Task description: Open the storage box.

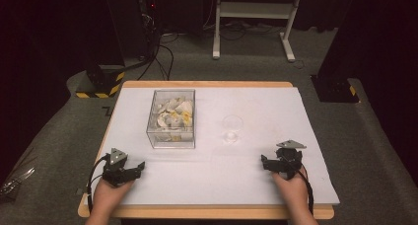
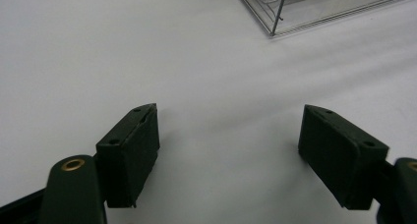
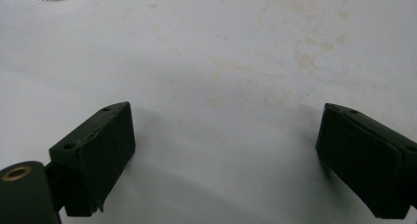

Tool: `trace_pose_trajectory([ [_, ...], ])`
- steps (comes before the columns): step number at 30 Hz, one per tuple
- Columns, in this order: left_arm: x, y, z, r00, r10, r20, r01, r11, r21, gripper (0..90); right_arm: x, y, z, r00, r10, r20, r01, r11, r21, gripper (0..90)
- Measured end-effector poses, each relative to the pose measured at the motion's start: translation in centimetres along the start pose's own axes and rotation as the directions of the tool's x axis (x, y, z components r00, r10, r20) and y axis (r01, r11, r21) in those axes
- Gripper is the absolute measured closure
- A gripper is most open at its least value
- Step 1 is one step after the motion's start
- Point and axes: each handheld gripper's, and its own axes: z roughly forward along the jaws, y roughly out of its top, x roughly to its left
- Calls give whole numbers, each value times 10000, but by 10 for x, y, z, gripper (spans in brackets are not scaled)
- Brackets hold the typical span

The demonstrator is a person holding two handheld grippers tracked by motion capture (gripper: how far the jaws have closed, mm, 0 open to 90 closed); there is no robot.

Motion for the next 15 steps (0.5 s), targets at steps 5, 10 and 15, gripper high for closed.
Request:
trace_pose_trajectory([
  [5, 0, 0, 0, 10000, 4, -5, -4, 10000, -3, 237, 0, 0, 0, 10000, 10, -6, -10, 10000, -7, 77],
  [10, 0, 0, 0, 10000, 32, -8, -32, 10000, 5, 237, 0, 0, 0, 10000, 1, -17, -1, 10000, -1, 77],
  [15, 0, 0, 0, 10000, 70, -31, -70, 10000, 15, 238, 1, 0, 0, 10000, 16, 16, -16, 10000, 29, 79],
])
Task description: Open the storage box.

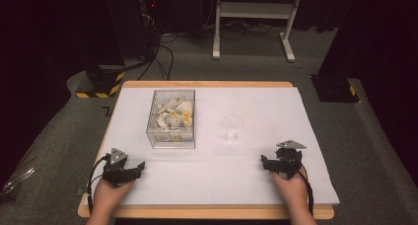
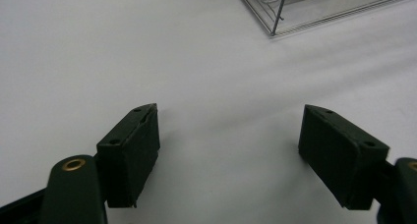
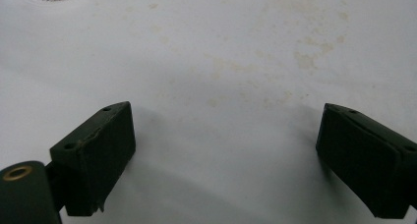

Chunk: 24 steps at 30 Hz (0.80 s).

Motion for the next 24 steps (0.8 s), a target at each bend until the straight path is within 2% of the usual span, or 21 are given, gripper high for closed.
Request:
trace_pose_trajectory([
  [10, -1, 0, 0, 10000, -4, -30, 4, 10000, 16, 240, 0, 0, 0, 10000, -77, 35, 77, 10000, -22, 84],
  [14, -2, 0, 0, 10000, -24, -45, 25, 10000, 15, 241, 2, 0, -2, 9999, -143, 24, 144, 9999, -67, 123],
  [18, -2, 0, 0, 10000, -32, -67, 32, 10000, -7, 245, 5, -1, -6, 9994, -324, 89, 325, 9994, -127, 128],
  [20, -2, 0, -1, 10000, 28, -76, -28, 10000, 3, 253, 9, -2, -10, 9983, -575, 44, 575, 9981, -217, 128],
  [24, -3, 0, -1, 10000, -5, -79, 5, 10000, 0, 255, 14, -6, -16, 9981, -597, -122, 594, 9980, -231, 129],
])
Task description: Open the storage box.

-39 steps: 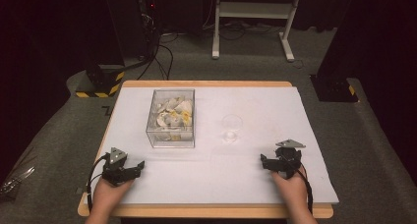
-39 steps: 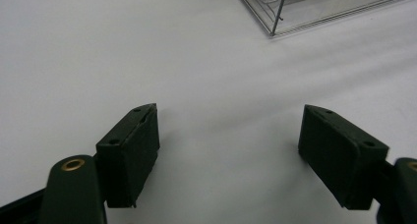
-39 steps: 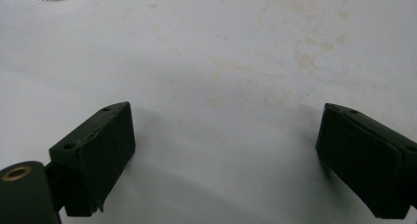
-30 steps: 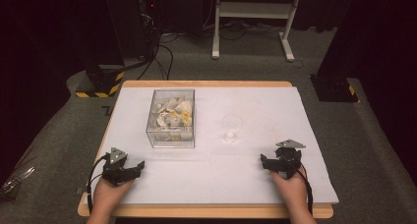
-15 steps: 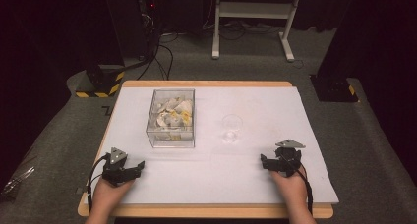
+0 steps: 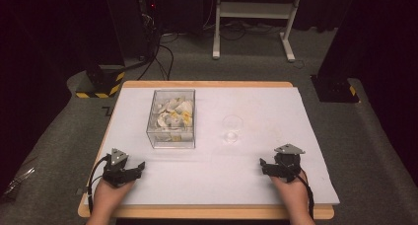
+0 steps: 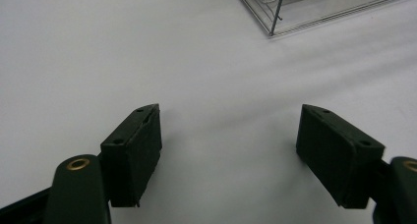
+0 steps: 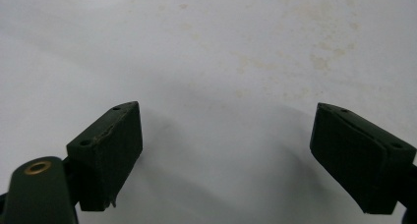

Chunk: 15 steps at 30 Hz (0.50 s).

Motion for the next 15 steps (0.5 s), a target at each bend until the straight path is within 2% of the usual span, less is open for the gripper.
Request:
trace_pose_trajectory([
  [5, -1, 0, 0, 10000, 41, 20, -41, 10000, -1, 266, 7, -5, -3, 9996, -237, -127, 238, 9997, 63, 129],
  [9, -3, 2, -1, 9999, 129, -64, -128, 9999, 58, 283, 10, -7, -2, 9995, -216, -231, 218, 9997, 81, 131],
  [12, -8, 4, -1, 9997, 118, 227, -119, 9999, 47, 299, 10, -8, -2, 9995, -167, -257, 168, 9999, 18, 131],
  [15, -16, 8, -2, 9989, 355, 295, -354, 9994, -33, 299, 9, -9, -2, 9994, -34, -335, 36, 10000, 41, 129],
])
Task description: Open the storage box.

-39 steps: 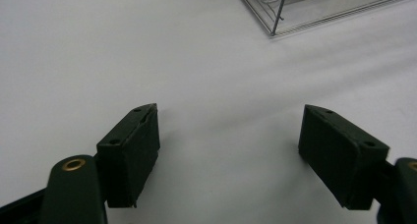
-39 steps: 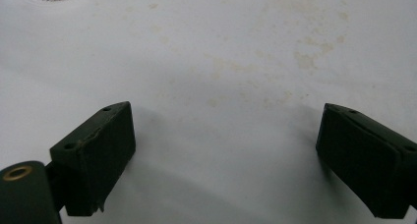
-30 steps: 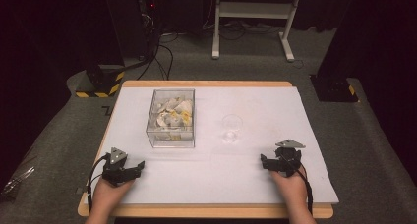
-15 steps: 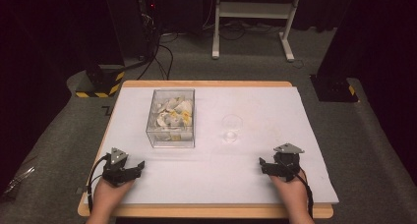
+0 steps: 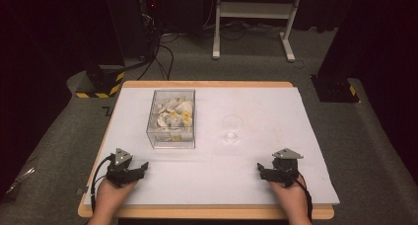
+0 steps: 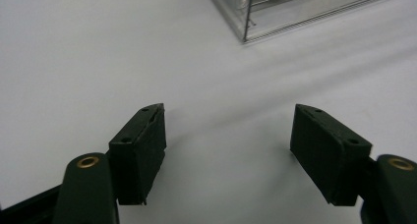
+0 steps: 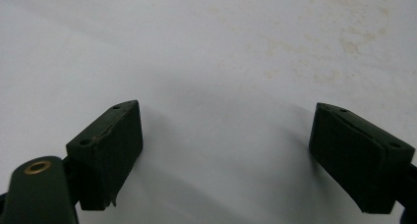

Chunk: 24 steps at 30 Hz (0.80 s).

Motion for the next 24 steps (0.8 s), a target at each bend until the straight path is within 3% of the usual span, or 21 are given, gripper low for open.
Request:
trace_pose_trajectory([
  [4, -7, 5, -2, 9998, 119, 128, -116, 9996, -271, 306, -1, 0, 0, 10000, 54, -64, -54, 10000, -6, 130],
  [7, -10, 9, -4, 9975, -250, 667, 285, 9982, -527, 315, -1, 0, 1, 9999, 85, -104, -85, 10000, -13, 128],
  [11, -16, 13, -4, 9945, -187, 1033, 261, 9971, -708, 314, -2, -1, 1, 9999, 111, -129, -111, 9999, 10, 128],
  [17, -24, 17, -2, 9932, 11, 1166, 69, 9977, -675, 309, -2, -1, 1, 9998, 113, -135, -113, 9999, 9, 127],
  [20, -26, 20, -3, 9881, 39, 1538, 51, 9983, -577, 322, -2, -1, 1, 9998, 108, -137, -108, 9999, 9, 128],
  [24, -32, 23, -5, 9872, 177, 1583, -63, 9974, -721, 331, -2, -1, 1, 9998, 107, -137, -107, 9999, 8, 127],
])
